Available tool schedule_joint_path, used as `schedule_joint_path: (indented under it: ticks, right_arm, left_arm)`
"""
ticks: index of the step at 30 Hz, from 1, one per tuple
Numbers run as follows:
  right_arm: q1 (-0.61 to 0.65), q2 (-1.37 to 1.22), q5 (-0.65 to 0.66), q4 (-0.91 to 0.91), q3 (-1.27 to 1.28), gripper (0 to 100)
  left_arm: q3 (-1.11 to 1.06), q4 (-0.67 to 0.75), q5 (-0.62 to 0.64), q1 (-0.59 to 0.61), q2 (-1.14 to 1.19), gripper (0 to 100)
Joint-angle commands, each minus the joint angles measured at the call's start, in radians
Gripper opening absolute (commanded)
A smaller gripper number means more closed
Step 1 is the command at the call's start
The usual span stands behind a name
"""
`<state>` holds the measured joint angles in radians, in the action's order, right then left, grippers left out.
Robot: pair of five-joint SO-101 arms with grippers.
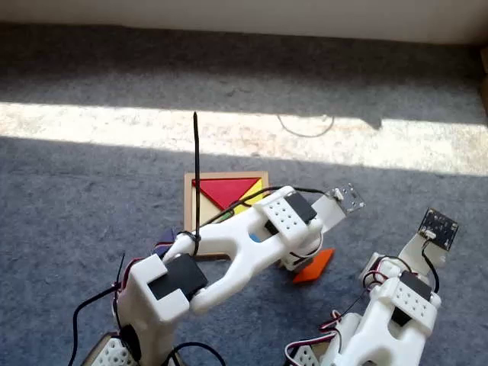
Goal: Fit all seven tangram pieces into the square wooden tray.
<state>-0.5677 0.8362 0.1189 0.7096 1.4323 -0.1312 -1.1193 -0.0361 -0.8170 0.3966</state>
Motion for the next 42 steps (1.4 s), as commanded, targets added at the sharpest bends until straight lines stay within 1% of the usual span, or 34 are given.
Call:
schedule_joint_path:
  ticks: [1,6,10,14,16,22,23,26,33,38,42]
  right_arm:
    - [0.007,0.013,0.003,-0.021,-0.054,0.4]
    - [0.007,0.013,0.003,-0.021,-0.054,0.4]
    - [0.007,0.013,0.003,-0.021,-0.054,0.4]
    - [0.007,0.013,0.003,-0.021,-0.054,0.4]
    - [0.007,0.013,0.003,-0.021,-0.054,0.4]
    - [0.007,0.013,0.003,-0.021,-0.054,0.4]
    - [0.007,0.013,0.003,-0.021,-0.054,0.4]
    - [0.007,0.013,0.003,-0.021,-0.054,0.4]
    - [0.007,0.013,0.003,-0.021,-0.054,0.4]
    - [0.007,0.013,0.003,-0.021,-0.054,0.4]
    - [0.008,0.013,0.003,-0.021,-0.054,0.4]
  left_arm:
    - [0.104,-0.034,0.009,-0.018,0.039,15]
    - [0.15,-0.08,0.009,-0.018,0.076,15]
    - [0.154,-0.114,0.011,-0.01,0.053,9]
    - [0.148,-0.19,0.011,-0.008,-0.054,8]
    - [0.128,-0.206,0.011,-0.001,-0.116,8]
    - [0.031,-0.213,0.0,0.108,-0.274,8]
    - [0.013,-0.215,-0.035,0.128,-0.295,8]
    - [-0.054,-0.232,-0.212,0.188,-0.367,8]
    - [-0.15,-0.229,-0.683,0.325,-0.47,8]
    - [-0.185,-0.229,-0.982,0.348,-0.47,8]
    - [-0.203,-0.227,-1.122,0.34,-0.47,8]
